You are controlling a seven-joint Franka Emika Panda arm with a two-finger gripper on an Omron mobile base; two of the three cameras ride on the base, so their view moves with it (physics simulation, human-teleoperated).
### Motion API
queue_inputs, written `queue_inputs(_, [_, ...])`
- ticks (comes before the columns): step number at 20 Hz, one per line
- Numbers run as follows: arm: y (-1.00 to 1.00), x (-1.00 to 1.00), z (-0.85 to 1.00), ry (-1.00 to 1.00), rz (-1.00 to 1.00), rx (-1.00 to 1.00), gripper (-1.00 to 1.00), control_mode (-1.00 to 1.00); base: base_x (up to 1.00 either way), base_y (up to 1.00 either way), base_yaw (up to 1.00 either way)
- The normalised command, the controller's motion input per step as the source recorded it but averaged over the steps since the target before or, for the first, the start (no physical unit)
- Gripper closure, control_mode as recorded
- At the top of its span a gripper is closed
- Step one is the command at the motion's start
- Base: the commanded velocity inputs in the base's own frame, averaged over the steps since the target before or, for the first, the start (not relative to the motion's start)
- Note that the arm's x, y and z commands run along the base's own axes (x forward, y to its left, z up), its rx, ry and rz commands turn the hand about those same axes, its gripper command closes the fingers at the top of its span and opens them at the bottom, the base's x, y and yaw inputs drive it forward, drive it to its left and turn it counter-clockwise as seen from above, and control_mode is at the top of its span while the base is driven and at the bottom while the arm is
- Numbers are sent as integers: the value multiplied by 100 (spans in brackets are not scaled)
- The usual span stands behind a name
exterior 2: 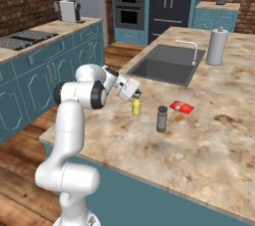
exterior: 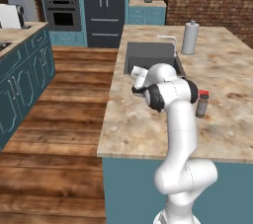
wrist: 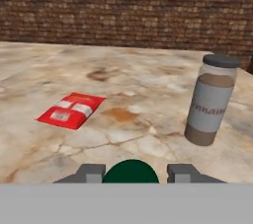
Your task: Move the mustard and shaker from the cabinet to the dining counter.
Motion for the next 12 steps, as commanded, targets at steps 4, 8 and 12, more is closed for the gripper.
queue_inputs(4, [0,-23,-3,-11,-8,0,-100,-100,0,0,0])
queue_inputs(8, [0,-33,2,-12,-9,0,-100,-100,0,0,0])
queue_inputs(12, [0,-45,13,-14,-10,0,-100,-100,0,0,0])
